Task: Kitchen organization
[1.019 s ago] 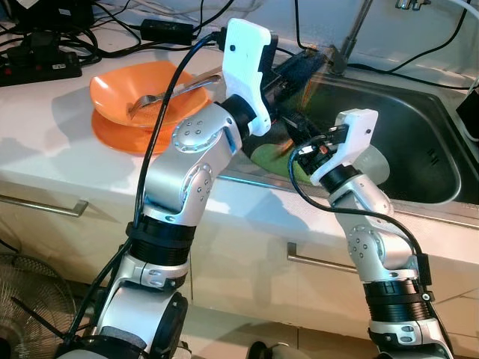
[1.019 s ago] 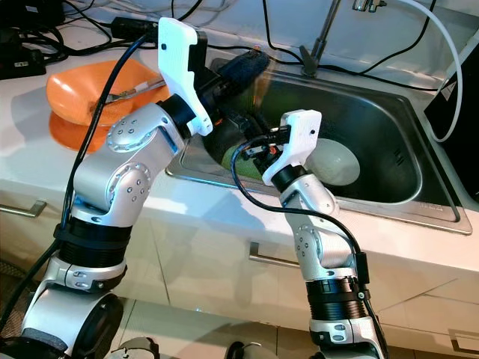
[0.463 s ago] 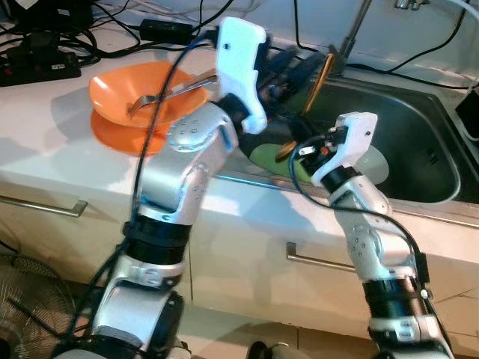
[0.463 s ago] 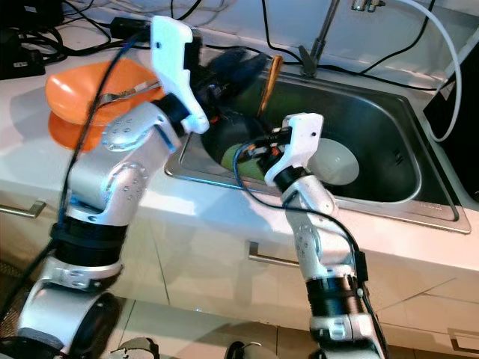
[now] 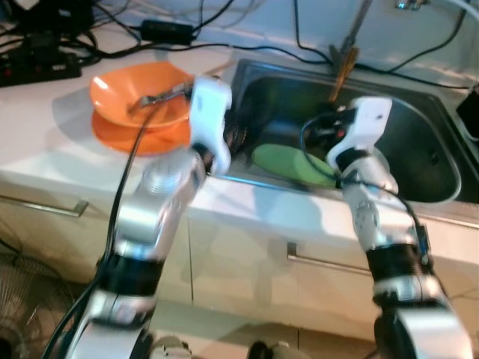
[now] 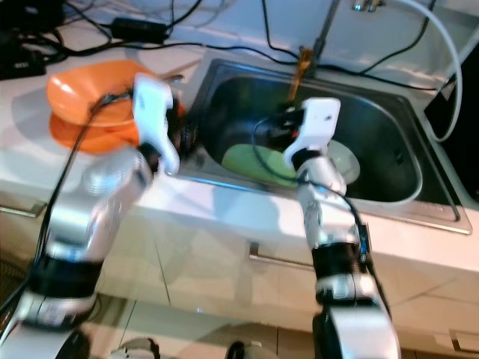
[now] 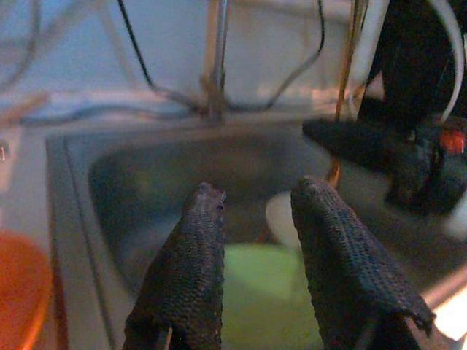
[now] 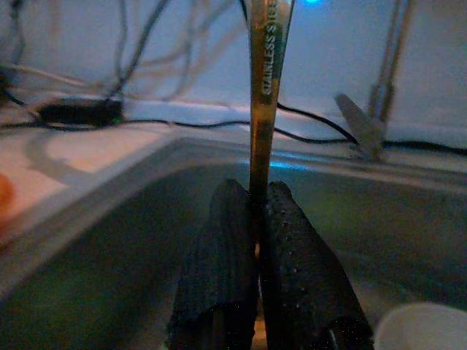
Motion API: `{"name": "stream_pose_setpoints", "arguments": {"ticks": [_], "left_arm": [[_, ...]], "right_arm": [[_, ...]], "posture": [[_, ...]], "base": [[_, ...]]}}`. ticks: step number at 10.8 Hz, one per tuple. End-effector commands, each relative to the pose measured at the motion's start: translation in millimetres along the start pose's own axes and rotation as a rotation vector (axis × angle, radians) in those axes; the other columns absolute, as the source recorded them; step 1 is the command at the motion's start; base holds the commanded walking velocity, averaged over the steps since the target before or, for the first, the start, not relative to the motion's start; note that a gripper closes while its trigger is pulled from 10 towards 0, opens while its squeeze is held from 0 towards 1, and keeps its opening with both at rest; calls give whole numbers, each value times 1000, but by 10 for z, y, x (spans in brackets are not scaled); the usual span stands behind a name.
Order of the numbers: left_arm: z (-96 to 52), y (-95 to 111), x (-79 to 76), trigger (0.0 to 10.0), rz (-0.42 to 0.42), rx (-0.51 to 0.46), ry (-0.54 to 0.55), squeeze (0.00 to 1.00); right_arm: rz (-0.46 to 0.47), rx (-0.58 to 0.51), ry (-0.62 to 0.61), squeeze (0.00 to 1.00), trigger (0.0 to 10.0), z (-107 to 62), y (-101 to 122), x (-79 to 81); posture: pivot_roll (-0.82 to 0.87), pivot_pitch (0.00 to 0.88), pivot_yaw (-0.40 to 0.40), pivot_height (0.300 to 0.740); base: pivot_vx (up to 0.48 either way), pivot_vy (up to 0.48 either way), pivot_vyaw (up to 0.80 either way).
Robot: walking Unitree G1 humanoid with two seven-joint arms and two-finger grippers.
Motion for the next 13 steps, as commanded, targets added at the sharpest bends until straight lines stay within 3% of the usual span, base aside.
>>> {"name": "stream_pose_setpoints", "arguments": {"ticks": [1,4,8,9,10,12,13], "left_arm": [[22,36,-103,10000,30,9,-40,0],[-128,-310,-267,10000,55,167,-102,0],[-200,-429,-323,10000,58,243,-101,0],[-201,-433,-330,10000,57,247,-102,0],[-205,-437,-337,10000,55,249,-104,0],[-206,-439,-344,10000,53,250,-107,0],[-206,-434,-343,10000,55,250,-107,0]], "right_arm": [[-21,6,-39,0,10000,14,-14,-111],[-44,151,-90,0,10000,42,-411,-214],[-59,217,-100,0,10000,9,-620,-223],[-58,223,-100,820,10000,-4,-645,-234],[-59,226,-101,1000,10000,-10,-656,-243],[-65,228,-107,1000,10000,-17,-667,-263],[-72,224,-106,0,10000,-12,-658,-263]], "posture": [[17,80,-97,740],[31,83,-107,740],[37,91,-110,740],[37,90,-110,740],[37,88,-110,740],[38,82,-110,740],[38,82,-110,740]], "base": [[0,0,0],[0,0,0],[0,0,0],[0,0,0],[0,0,0],[0,0,0],[0,0,0]]}}
Point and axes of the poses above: a point about 5 cm out from each wrist's last joint towards the gripper, its own z axis pointing out of the wrist towards the gripper, its own y axis along the axis of the wrist's last joint, x = y × z, the point moved 5 cm from there along z, pointing out of the wrist towards the gripper, and after that the axes turned 4 degrees about -z, right-handed, at the moved point
